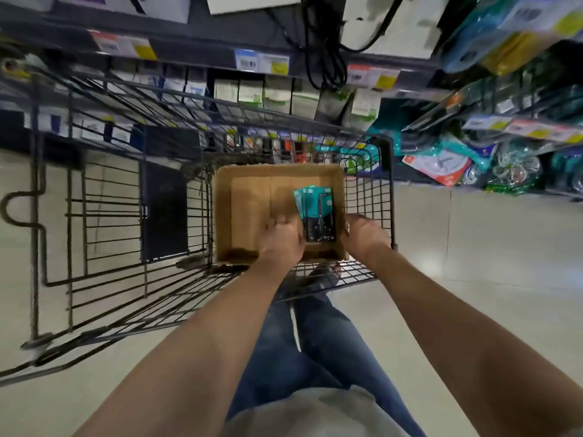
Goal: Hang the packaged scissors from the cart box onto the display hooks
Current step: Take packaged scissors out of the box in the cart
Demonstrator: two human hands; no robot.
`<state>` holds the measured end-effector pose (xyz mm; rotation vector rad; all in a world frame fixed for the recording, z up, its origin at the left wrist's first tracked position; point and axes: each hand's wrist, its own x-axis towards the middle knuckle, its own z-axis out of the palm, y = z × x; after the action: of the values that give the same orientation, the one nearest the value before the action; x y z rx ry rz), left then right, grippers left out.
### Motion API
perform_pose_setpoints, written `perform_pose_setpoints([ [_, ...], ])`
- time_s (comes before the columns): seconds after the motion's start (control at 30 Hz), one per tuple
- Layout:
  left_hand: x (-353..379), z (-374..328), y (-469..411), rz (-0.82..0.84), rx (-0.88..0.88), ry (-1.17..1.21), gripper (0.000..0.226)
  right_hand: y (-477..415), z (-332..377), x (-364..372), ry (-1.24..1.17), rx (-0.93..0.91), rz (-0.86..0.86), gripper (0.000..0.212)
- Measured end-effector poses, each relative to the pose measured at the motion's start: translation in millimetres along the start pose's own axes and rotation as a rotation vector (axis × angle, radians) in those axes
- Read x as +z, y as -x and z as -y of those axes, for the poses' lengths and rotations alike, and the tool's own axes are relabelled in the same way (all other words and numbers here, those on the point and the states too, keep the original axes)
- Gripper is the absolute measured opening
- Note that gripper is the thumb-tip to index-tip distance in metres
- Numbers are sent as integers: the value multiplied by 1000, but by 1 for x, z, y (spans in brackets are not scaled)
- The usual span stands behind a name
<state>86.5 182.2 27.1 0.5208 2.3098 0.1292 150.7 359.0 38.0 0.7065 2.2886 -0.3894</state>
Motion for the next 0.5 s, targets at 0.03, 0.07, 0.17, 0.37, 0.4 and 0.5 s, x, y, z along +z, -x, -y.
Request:
perform_pose_setpoints([
  [0.03, 5, 1, -6, 2, -4, 8, 39, -7, -3, 5, -8, -4, -5, 27],
  [0.07, 11, 0, -14, -1, -8, 0, 40, -15, -5, 9, -16, -10, -7, 26],
  [0.17, 32, -3, -37, -22, -26, -14, 41, -35, -16, 23, -27, -44, -9, 24],
  [0.37, 79, -9, -88, -26, -38, -12, 34, -57, -35, 46, -27, -124, -21, 23],
  [0.4, 86, -10, -97, -22, -41, -38, 37, -60, -37, 47, -33, -140, -45, 25],
  [0.5, 125, -11, -128, 29, -110, -25, 45, -67, -48, 62, -40, -186, -70, 30],
])
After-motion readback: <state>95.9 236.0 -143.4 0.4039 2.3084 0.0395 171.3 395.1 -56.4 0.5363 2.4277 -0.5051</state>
